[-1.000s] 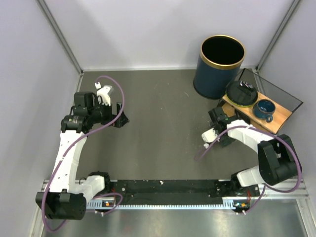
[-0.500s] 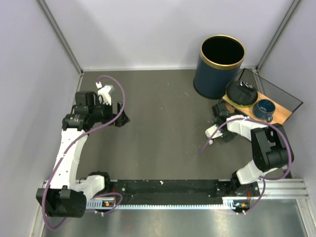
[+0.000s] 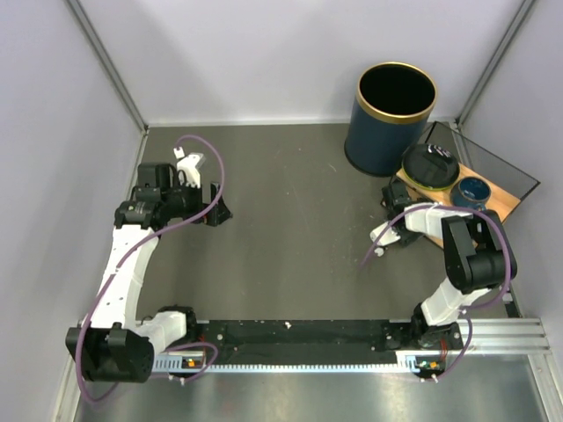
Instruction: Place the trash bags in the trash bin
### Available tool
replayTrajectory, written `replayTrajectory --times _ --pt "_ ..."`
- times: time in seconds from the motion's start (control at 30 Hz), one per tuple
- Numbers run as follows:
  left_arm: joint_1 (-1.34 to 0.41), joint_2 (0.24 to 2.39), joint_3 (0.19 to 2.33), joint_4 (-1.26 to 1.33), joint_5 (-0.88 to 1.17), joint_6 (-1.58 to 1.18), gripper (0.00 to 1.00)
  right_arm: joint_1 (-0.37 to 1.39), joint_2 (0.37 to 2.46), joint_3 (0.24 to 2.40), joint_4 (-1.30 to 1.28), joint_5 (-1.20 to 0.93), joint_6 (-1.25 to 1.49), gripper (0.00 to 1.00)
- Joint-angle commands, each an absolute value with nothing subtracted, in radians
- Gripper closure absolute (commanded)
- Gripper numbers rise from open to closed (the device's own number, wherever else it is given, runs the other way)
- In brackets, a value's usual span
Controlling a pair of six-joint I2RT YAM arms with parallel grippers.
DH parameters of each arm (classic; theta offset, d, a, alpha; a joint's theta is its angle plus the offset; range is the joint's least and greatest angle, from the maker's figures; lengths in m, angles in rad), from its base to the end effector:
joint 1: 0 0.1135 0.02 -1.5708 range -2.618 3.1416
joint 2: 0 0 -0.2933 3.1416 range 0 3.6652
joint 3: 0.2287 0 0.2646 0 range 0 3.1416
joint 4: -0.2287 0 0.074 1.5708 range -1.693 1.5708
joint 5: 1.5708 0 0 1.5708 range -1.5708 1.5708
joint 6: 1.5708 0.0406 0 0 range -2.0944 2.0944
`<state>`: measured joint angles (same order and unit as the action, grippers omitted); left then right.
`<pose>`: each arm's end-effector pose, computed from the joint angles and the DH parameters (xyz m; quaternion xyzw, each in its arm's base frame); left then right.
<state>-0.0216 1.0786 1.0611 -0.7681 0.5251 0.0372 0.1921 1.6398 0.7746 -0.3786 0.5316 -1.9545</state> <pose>0.2168 -0.0250 0.3503 0.1255 0.8890 -0.2369 0.3713 0.2867 0.0348 0.1456 0.8162 -0.4919 0.2861 0.1000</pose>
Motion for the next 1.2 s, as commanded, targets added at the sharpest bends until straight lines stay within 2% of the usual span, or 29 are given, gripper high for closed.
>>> replayTrajectory --times 0.0,0.07,0.2,0.27,0.3,0.33,0.63,0.8,1.0,1.17 --pt "-0.023 1.092 1.069 -0.729 0.545 0.054 0.01 0.183 1.644 0.808 -0.353 0.541 -1.977 0.51" --pt "-0.025 1.095 1.069 -0.727 0.545 0.055 0.01 0.183 1.632 0.804 -0.354 0.542 -1.985 0.57" --pt "-0.023 1.095 1.065 -0.729 0.548 0.058 0.01 0.199 1.582 0.779 -0.377 0.525 -1.991 0.81" --pt "-0.023 1.094 1.063 -0.729 0.548 0.063 0.01 0.212 1.551 0.770 -0.391 0.505 -1.977 0.86" --pt "-0.025 1.092 1.062 -0.729 0.548 0.064 0.01 0.228 1.540 0.769 -0.414 0.496 -1.968 0.96" --pt "-0.023 1.094 1.062 -0.729 0.548 0.067 0.01 0.238 1.531 0.770 -0.425 0.483 -1.944 1.00" --pt "-0.025 1.085 1.049 -0.739 0.563 0.084 0.01 0.411 1.457 0.845 -0.725 0.356 -1.715 1.00" --pt "-0.023 1.072 1.017 -0.741 0.586 0.086 0.01 0.577 1.408 0.922 -0.886 0.224 -1.565 1.00" --pt "-0.023 1.057 0.983 -0.716 0.669 0.094 0.01 0.699 1.460 1.204 -0.992 -0.023 -1.235 1.00" --pt "-0.021 1.025 0.945 -0.657 0.758 0.074 0.01 0.673 1.632 1.547 -1.049 -0.218 -0.746 1.00"
